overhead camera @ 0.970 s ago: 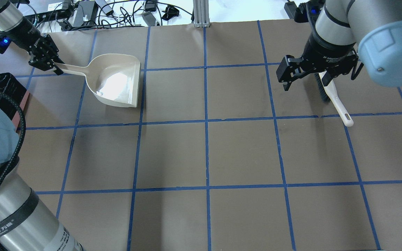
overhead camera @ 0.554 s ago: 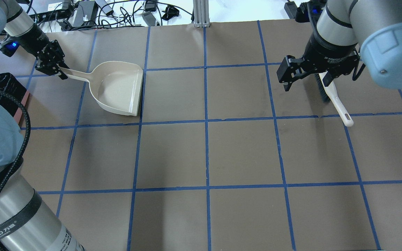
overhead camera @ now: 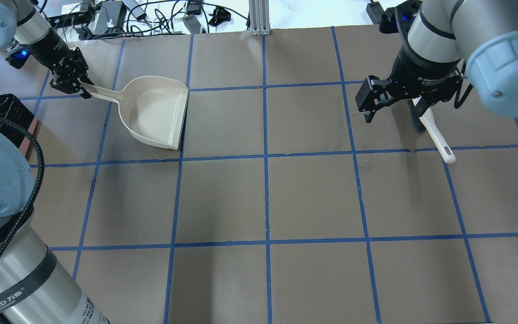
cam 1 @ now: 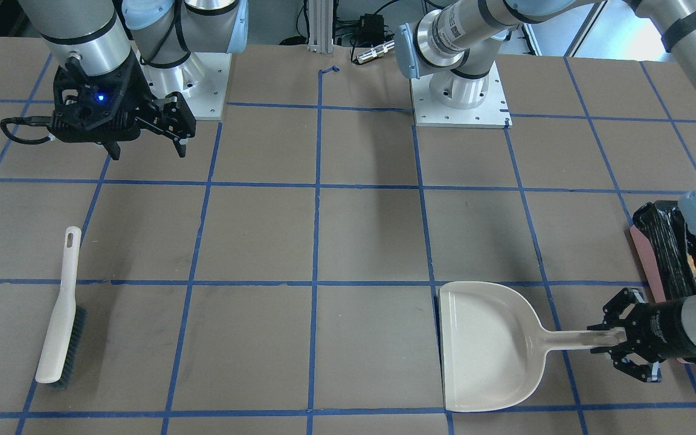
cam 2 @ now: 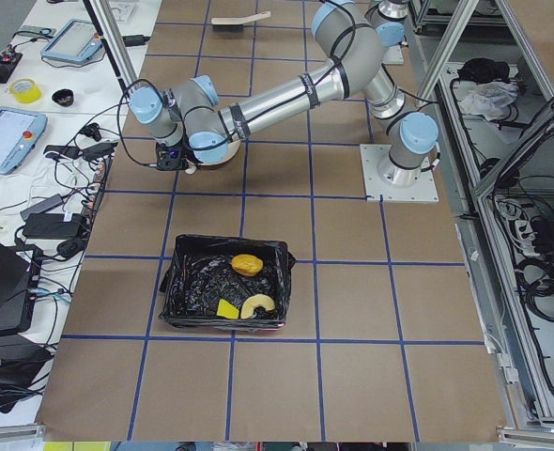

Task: Sweep and dump trash into bin
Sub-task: 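Lower the dustpan onto the table with the left gripper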

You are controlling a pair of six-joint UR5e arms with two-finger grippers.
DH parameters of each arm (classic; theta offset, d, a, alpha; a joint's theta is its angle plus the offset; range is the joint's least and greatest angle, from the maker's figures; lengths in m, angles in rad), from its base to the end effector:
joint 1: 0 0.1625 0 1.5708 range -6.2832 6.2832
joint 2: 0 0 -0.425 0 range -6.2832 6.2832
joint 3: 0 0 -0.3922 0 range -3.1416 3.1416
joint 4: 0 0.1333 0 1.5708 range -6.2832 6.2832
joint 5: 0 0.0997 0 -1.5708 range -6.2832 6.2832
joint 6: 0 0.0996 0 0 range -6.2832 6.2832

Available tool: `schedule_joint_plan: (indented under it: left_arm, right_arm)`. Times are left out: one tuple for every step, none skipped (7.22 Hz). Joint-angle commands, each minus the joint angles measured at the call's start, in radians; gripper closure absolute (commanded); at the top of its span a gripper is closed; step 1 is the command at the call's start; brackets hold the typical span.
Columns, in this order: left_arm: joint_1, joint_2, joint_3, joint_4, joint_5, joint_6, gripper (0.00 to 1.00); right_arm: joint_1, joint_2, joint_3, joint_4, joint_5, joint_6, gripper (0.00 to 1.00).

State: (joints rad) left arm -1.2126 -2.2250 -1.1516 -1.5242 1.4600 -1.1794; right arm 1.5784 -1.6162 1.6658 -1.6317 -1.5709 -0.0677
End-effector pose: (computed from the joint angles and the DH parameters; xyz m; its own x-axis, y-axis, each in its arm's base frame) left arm 0.1171 -0.7244 0.2925 -0.0340 -0.9907 -0.1317 -0.9851 0.0109 0.1718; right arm 0.1369 -0.4722 0.4691 -0.9972 -0.0752 0.0009 -0.0752 0.9971 -0.0113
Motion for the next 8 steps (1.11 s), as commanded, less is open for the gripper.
schedule_joint_plan:
  left_arm:
    - [-0.005, 0.040, -0.086, 0.045, -0.012, 0.001, 1.00]
    - [-0.005, 0.056, -0.104, 0.045, -0.012, -0.003, 1.00]
    - [-0.005, 0.067, -0.118, 0.047, -0.010, -0.009, 1.00]
    - [-0.005, 0.068, -0.123, 0.053, -0.010, -0.011, 1.00]
    - [-0.005, 0.059, -0.128, 0.083, -0.015, -0.016, 1.00]
    - [-0.005, 0.062, -0.161, 0.148, -0.047, -0.020, 1.00]
    - [-0.004, 0.062, -0.198, 0.203, -0.047, -0.020, 1.00]
    - [-0.005, 0.067, -0.203, 0.213, -0.047, -0.020, 1.00]
  right_arm:
    - [0.000, -0.002, -0.003, 0.000, 0.002, 0.000, 0.00]
    - [-0.001, -0.002, -0.001, 0.001, -0.003, 0.000, 0.00]
    - [0.000, -0.002, 0.000, 0.001, -0.001, 0.000, 0.00]
    - [0.000, -0.002, 0.000, 0.001, -0.003, 0.000, 0.00]
    - [-0.001, 0.001, 0.002, -0.010, -0.004, 0.000, 0.00]
    - [0.000, 0.001, 0.003, -0.011, -0.003, 0.005, 0.00]
    - [0.000, -0.001, 0.003, -0.014, 0.002, 0.012, 0.00]
    - [-0.001, 0.001, 0.005, -0.016, -0.003, 0.043, 0.00]
